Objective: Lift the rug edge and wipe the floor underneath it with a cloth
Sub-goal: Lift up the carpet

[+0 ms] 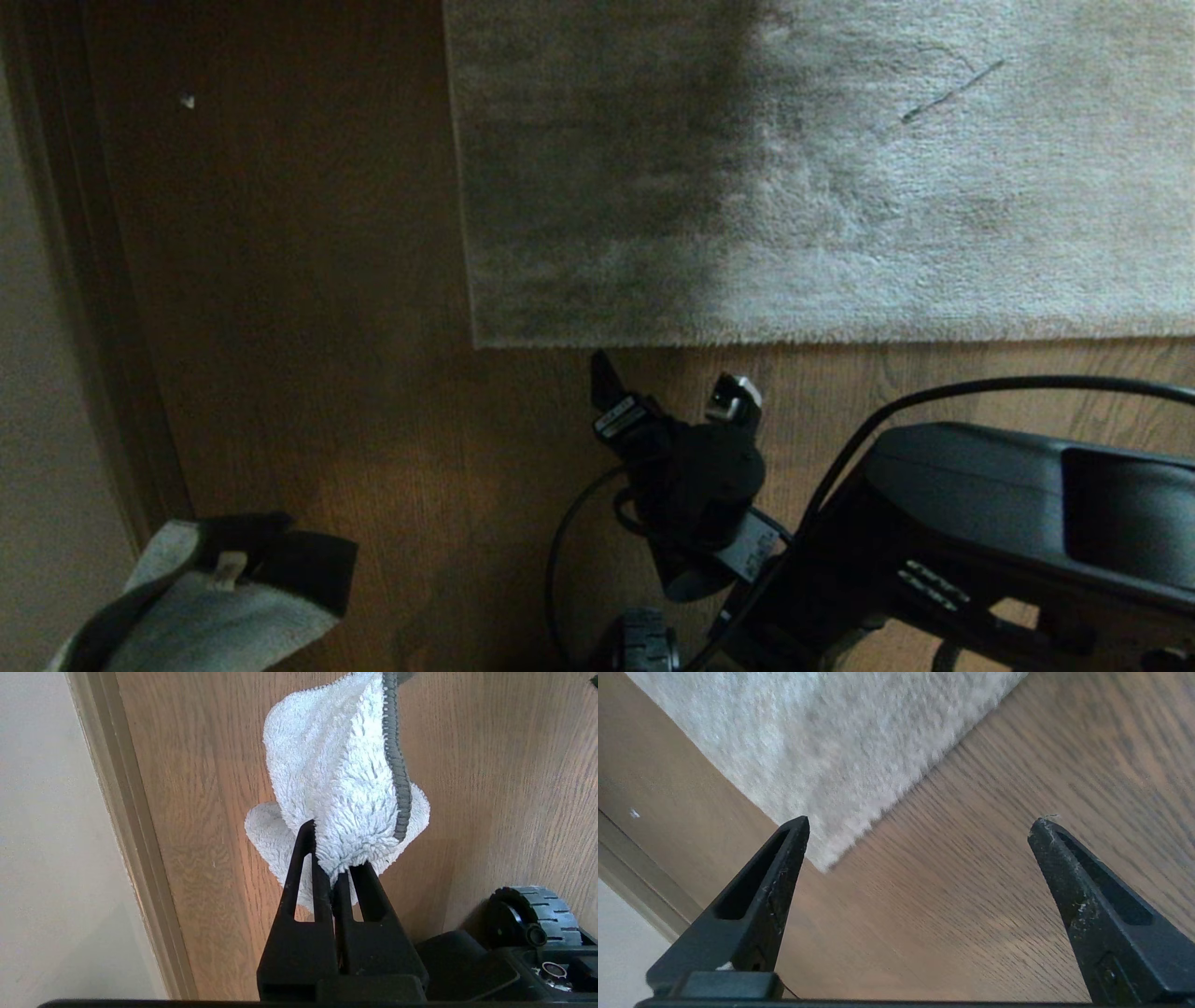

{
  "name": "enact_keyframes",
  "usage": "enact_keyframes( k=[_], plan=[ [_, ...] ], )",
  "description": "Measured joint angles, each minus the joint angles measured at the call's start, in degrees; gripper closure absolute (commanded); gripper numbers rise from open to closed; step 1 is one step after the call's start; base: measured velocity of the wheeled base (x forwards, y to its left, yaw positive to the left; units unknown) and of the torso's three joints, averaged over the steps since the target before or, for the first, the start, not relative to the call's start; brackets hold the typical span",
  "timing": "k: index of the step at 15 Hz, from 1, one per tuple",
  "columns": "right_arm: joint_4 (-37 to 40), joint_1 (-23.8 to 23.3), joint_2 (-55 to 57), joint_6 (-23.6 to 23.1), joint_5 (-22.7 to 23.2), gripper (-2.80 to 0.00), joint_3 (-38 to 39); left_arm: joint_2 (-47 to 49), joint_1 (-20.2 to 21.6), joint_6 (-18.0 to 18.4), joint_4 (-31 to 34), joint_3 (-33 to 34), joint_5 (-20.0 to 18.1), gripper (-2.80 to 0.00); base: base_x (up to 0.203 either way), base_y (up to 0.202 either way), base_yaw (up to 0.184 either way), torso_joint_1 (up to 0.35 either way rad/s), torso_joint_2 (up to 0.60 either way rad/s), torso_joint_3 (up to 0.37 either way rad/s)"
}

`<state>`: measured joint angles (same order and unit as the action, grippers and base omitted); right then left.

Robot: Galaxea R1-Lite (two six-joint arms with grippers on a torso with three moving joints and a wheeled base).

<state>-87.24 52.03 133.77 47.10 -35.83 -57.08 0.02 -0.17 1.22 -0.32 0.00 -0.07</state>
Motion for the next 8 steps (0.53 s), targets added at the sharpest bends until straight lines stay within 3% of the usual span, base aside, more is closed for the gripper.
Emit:
enact_keyframes(
  k=[8],
  plan=[
    [0.0, -0.2, 3.1, -0.3, 0.0, -2.80, -3.5, 0.0, 0.0, 0.0, 0.0, 0.0, 0.0, 0.00, 0.000, 0.000, 0.000, 0.000, 0.00, 0.000]
  ],
)
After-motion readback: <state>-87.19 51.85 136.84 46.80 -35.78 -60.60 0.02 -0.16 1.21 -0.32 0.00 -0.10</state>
